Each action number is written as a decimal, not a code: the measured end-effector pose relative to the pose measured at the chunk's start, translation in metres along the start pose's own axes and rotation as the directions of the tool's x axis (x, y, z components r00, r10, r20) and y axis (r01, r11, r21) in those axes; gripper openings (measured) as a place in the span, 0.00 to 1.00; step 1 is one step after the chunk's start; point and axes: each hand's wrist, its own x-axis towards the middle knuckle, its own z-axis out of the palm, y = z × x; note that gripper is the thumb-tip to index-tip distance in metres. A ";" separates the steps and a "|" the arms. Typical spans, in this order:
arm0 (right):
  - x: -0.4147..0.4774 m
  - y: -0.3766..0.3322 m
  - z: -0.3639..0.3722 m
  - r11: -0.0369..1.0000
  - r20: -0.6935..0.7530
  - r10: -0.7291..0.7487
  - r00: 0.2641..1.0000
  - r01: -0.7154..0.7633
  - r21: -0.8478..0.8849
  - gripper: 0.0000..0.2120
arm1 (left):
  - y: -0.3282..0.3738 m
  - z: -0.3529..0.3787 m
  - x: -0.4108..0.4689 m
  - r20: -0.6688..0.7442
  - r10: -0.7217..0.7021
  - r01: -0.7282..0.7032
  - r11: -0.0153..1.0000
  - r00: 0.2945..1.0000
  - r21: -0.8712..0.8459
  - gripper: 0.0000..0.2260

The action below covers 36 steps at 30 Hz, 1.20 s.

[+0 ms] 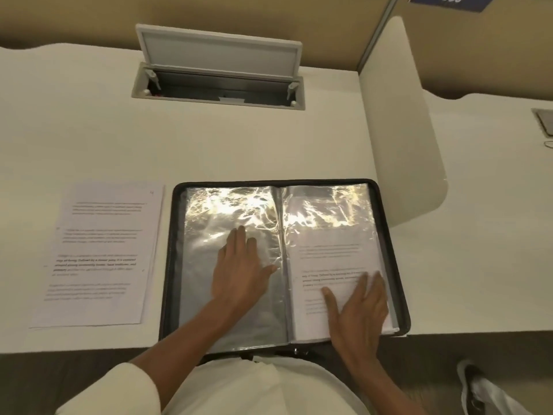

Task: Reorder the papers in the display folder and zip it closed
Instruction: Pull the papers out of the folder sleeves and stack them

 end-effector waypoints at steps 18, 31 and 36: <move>0.009 -0.023 -0.052 0.845 0.126 -0.003 0.992 -0.065 0.530 0.51 | 0.023 -0.032 0.018 0.005 -0.082 0.082 0.991 0.997 -0.105 0.29; -0.017 -0.081 -0.083 0.694 0.111 -0.562 0.819 0.394 0.602 0.40 | 0.093 -0.089 -0.001 0.079 -0.315 0.319 0.860 0.946 -0.399 0.39; -0.003 -0.088 -0.086 0.501 0.030 -0.791 0.611 0.619 0.605 0.38 | 0.074 -0.103 -0.007 0.007 -0.357 0.325 0.842 0.934 -0.430 0.43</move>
